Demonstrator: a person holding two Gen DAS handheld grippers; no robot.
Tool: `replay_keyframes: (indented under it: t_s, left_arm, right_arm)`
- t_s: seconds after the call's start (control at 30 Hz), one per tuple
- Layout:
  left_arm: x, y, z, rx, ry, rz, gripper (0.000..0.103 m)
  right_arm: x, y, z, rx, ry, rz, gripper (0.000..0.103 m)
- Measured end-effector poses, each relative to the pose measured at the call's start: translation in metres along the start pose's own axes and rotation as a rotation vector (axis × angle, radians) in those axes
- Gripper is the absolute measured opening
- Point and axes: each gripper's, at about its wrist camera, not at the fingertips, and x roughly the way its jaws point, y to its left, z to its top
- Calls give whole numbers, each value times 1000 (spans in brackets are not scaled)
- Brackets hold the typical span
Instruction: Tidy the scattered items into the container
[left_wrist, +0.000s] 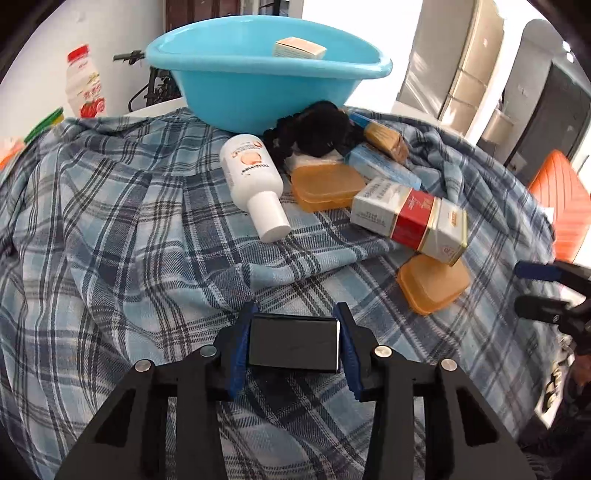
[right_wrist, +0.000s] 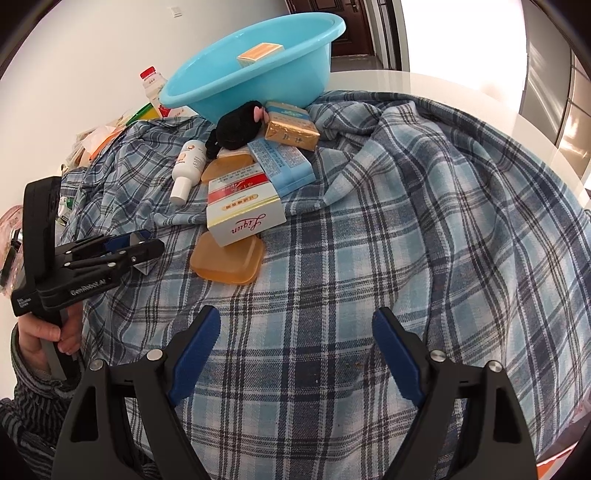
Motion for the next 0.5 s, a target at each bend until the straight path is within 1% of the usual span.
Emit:
replay_keyframes:
  t_s: [0.07,0.17,0.33,0.5]
  left_arm:
    - [-5,5,-1,-32,-4,-11,44]
    - [-12,6,-4,-51,-10,-16,44]
    - [-22,-1,-7,-28,-32,31,44]
    - [-27,2,-5,-40,-47,17,44]
  right_arm:
    - [-1,2,2,-9,-1,-3,83]
    - [-1,9,3,-25,-4,-8,83]
    - [-1,26,7,-82,-14,-31,83]
    - [-4,42,18,-160,-46,-66,83]
